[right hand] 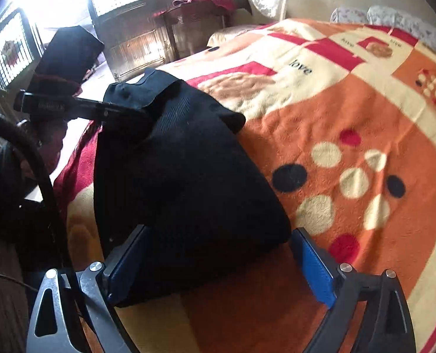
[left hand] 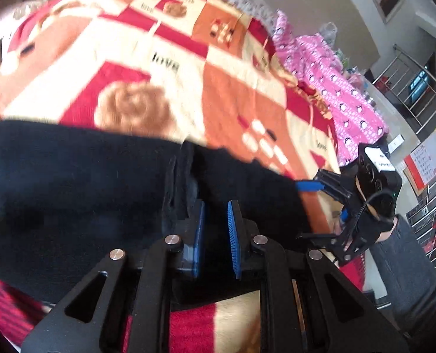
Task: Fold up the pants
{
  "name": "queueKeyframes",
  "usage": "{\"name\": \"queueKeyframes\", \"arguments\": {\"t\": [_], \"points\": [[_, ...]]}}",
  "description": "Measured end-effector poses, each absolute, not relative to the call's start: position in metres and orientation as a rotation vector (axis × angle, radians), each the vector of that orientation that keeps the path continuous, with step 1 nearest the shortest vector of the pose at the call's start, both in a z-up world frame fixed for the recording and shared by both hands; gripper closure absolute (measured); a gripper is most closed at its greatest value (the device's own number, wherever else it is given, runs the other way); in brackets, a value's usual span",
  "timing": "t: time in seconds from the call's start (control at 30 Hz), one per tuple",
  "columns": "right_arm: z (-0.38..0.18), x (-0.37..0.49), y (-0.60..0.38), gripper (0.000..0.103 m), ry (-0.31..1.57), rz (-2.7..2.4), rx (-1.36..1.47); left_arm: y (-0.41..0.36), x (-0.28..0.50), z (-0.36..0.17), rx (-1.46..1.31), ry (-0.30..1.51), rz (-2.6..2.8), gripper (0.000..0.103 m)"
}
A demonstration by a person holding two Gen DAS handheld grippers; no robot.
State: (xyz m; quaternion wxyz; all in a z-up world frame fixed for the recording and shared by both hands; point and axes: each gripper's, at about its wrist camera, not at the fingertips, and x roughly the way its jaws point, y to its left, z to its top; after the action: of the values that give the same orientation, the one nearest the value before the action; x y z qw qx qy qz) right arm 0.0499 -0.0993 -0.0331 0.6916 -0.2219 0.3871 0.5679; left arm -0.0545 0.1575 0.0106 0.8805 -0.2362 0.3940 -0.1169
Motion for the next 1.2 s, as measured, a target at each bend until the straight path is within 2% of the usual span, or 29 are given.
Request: {"name": "queueKeyframes", "arguments": {"t": [0.13, 0.17, 0.23, 0.33, 0.37, 0.43, 0.57, 0.83, 1.0, 1.03, 1.1, 1.13, 1.17, 1.2], "points": [[0.001, 0.029, -0.105, 0.025, 0.747, 1.214, -0.566, 0.151, -0.054, 0.041, -0.523, 0.712, -0.336, 0.087], [0.017, 0.024, -0.108, 0.025, 0.694, 1.191, -0.565, 0.15, -0.05, 0.042, -0.539, 0.7, -0.356, 0.076], [0.035, 0.027, -0.109, 0.025, 0.667, 1.22, -0.507, 0.147, -0.033, 0.032, -0.55, 0.727, -0.331, 0.064], [0.028, 0.017, -0.095, 0.025, 0.699, 1.261, -0.531, 0.148, -0.007, -0.005, -0.559, 0.866, -0.227, 0.065], [0.015, 0.016, -0.086, 0.025, 0.734, 1.252, -0.565, 0.15, -0.005, -0.017, -0.574, 0.887, -0.208, 0.073], [-0.012, 0.018, -0.076, 0.024, 0.815, 1.213, -0.591, 0.155, -0.009, -0.019, -0.58, 0.856, -0.215, 0.074], [-0.02, 0.018, -0.084, 0.019, 0.777, 1.207, -0.518, 0.156, -0.009, -0.02, -0.549, 0.844, -0.191, 0.086], [-0.021, 0.008, -0.093, 0.018, 0.716, 1.194, -0.504, 0.154, -0.014, -0.024, -0.556, 0.823, -0.172, 0.087], [-0.025, 0.006, -0.088, 0.015, 0.687, 1.164, -0.526, 0.173, -0.052, 0.012, -0.528, 0.738, -0.111, 0.086], [-0.025, 0.005, -0.088, 0.015, 0.683, 1.158, -0.528, 0.182, -0.067, 0.023, -0.525, 0.702, -0.104, 0.083], [-0.025, 0.005, -0.089, 0.014, 0.68, 1.149, -0.528, 0.205, -0.101, 0.04, -0.543, 0.643, -0.071, 0.06], [-0.024, 0.004, -0.089, 0.014, 0.679, 1.147, -0.528, 0.217, -0.118, 0.043, -0.564, 0.618, -0.03, 0.036], [-0.024, 0.004, -0.089, 0.014, 0.679, 1.146, -0.528, 0.231, -0.139, 0.044, -0.596, 0.577, 0.019, 0.027], [-0.024, 0.005, -0.089, 0.014, 0.679, 1.147, -0.527, 0.242, -0.156, 0.042, -0.632, 0.548, 0.066, 0.026]]}}
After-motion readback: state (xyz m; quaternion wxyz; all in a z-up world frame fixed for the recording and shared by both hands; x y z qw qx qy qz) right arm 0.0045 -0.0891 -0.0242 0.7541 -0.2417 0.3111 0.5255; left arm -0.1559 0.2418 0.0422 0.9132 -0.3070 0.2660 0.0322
